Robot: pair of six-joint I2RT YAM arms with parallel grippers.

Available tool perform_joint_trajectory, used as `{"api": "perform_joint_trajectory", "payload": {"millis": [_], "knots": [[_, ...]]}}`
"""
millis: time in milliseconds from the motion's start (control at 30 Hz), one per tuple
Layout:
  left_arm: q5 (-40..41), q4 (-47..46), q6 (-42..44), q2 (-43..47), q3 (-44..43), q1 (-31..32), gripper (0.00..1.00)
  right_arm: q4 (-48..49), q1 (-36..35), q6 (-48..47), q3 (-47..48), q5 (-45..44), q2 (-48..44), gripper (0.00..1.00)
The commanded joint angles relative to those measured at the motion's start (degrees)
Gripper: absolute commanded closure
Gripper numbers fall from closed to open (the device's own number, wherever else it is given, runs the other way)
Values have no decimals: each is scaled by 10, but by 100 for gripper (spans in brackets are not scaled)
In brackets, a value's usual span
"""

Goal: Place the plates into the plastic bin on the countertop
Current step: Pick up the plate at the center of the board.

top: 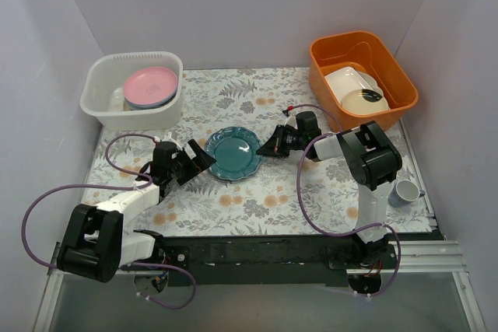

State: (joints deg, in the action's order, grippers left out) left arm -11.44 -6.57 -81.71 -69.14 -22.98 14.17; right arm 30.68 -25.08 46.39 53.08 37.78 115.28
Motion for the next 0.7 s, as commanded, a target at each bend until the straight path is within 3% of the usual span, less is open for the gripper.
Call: {"api": "perform_joint_trajectory", "payload": {"millis": [0,667], "knots": [[-2,-20,-6,24,20,3,2,-3,-7,-55,-10,-1,-15,99],[-27,-102,-57,49,62,2,5,-31,-6,-50,-32,34,-144,99]]}}
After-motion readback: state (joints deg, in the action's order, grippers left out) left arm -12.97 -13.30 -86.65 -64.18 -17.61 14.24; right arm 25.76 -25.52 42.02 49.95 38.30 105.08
